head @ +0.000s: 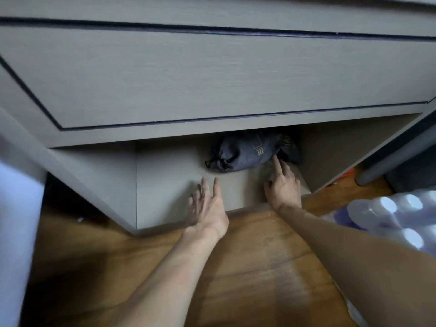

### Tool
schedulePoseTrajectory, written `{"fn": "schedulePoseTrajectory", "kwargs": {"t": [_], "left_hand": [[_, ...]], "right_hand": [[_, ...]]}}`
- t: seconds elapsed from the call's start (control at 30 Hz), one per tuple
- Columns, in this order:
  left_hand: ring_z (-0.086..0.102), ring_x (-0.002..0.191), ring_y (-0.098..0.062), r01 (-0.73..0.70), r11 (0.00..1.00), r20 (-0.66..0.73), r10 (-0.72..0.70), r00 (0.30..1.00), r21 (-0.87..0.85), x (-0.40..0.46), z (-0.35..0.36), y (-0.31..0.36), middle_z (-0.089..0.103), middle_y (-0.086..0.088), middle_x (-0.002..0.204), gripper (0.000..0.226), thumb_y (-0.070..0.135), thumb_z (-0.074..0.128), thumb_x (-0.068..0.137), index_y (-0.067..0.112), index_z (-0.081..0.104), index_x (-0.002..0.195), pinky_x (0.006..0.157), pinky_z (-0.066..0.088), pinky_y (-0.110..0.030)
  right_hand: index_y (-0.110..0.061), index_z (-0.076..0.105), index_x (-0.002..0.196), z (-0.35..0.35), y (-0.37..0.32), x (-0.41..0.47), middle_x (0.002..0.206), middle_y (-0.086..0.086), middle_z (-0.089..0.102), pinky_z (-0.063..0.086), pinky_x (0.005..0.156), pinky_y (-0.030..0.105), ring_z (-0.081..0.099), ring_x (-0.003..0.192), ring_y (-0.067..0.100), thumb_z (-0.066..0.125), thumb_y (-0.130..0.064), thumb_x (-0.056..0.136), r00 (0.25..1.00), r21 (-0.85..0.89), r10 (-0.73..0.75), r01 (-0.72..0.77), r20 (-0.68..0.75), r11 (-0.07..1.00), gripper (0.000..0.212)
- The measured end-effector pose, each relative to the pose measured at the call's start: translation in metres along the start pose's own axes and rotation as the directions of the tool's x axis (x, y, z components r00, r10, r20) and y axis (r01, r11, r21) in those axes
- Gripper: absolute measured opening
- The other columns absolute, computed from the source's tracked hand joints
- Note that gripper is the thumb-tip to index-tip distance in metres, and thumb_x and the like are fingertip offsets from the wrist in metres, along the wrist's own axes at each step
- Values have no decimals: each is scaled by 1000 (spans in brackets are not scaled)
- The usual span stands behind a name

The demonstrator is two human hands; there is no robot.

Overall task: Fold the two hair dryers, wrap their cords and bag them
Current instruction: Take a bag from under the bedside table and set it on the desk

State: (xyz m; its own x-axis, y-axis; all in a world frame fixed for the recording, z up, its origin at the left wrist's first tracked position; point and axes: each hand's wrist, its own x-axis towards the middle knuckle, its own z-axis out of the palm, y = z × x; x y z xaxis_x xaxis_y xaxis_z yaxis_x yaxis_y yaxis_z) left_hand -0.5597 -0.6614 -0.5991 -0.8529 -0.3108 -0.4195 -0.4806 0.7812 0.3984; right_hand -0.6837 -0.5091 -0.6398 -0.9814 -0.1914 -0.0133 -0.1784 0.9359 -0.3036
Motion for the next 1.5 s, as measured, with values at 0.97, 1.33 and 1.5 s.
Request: {"fn": "schedulePoseTrajectory", "kwargs": {"t": [0.97,1.33,1.5], "left_hand": [[52,123,-14,-113,972,68,129,989,-206,-371,-306,114,50,5,137,43,19,54,94,26,48,137,91,43,-26],[61,101,-15,-325,904,67,355,932,-279,-560,-407,297,64,6,113,25,13,57,91,22,62,114,84,50,-31],[57,101,-13,-441,881,194,469,862,-171,-623,-368,366,57,7,111,25,15,55,93,23,60,116,82,47,-29]], "right_hand": [[-24,48,133,-410,-194,-343,123,-11,47,49,94,30,55,108,8,64,-24,89,921,554,316,-390,230,735,47],[-28,50,129,-683,-129,-493,117,-14,52,41,95,20,51,102,1,60,-33,87,869,583,475,-458,136,671,43],[-29,52,125,-724,-68,-569,113,-12,55,45,97,31,56,106,7,61,-35,86,772,596,624,-559,121,576,40]]}}
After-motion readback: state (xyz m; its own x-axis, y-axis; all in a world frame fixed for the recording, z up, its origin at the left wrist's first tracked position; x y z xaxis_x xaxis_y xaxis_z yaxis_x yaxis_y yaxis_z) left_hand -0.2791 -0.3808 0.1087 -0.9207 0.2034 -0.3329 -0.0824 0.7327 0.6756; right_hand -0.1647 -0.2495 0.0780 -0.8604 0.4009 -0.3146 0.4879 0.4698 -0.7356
